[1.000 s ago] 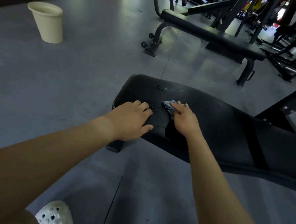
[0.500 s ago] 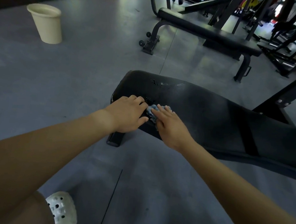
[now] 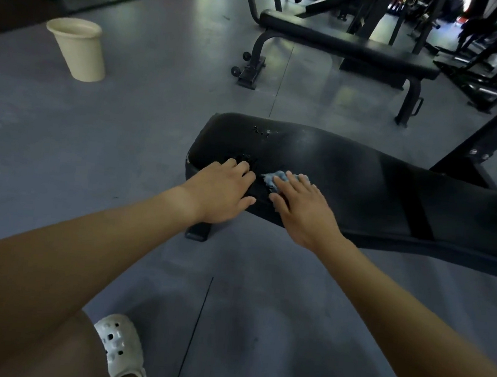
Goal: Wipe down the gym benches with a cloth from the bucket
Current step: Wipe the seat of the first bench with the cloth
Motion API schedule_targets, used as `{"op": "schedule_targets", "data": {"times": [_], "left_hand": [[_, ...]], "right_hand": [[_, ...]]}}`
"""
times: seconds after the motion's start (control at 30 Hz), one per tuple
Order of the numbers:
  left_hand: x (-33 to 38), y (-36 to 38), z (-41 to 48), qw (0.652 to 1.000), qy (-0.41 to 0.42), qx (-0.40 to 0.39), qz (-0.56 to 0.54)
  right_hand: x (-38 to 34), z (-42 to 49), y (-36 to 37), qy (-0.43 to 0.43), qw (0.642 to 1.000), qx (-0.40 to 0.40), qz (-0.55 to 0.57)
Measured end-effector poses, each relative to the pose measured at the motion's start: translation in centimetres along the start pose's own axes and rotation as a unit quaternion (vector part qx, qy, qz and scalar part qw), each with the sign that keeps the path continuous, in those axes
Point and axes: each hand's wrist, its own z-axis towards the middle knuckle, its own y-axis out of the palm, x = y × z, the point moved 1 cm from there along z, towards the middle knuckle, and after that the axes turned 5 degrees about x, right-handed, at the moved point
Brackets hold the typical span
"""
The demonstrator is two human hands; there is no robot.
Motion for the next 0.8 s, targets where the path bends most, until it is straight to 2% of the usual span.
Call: {"op": "schedule_targets", "data": {"times": [0.07,0.13,0.3,0.47,0.53,0.63,0.73,0.8], "left_hand": [[0.5,-0.1,0.1,1.000,-0.003,0.006,0.006],[0.9,-0.1,0.3,1.000,-0.002,0.009,0.015],[2.1,0.6,0.3,0.999,-0.019,0.014,0.032],[3.1,1.2,0.4,0.998,-0.039,0.026,0.036],[3.5,1.5,0.2,0.997,-0.054,0.037,0.037],[4.2,1.8,-0.1,0.996,-0.076,0.043,0.034],[4.1,1.4,-0.1,0.995,-0.089,0.032,0.017],[3.6,1.2,-0.1,0.995,-0.097,0.028,-0.007]], "right_hand": [[1.0,-1.3,-0.5,-0.019,1.000,-0.005,-0.012],[2.8,-1.7,-0.9,-0.001,1.000,0.000,-0.017],[7.0,-2.4,-0.6,0.108,0.991,0.068,-0.028],[4.1,-3.3,0.9,0.226,0.961,0.156,-0.017],[1.6,-3.9,1.7,0.215,0.959,0.183,-0.012],[-0.7,-4.9,3.1,0.128,0.977,0.173,-0.009],[0.2,-4.4,2.4,0.060,0.984,0.166,-0.016],[1.6,-2.8,1.5,0.055,0.989,0.138,-0.020]]}}
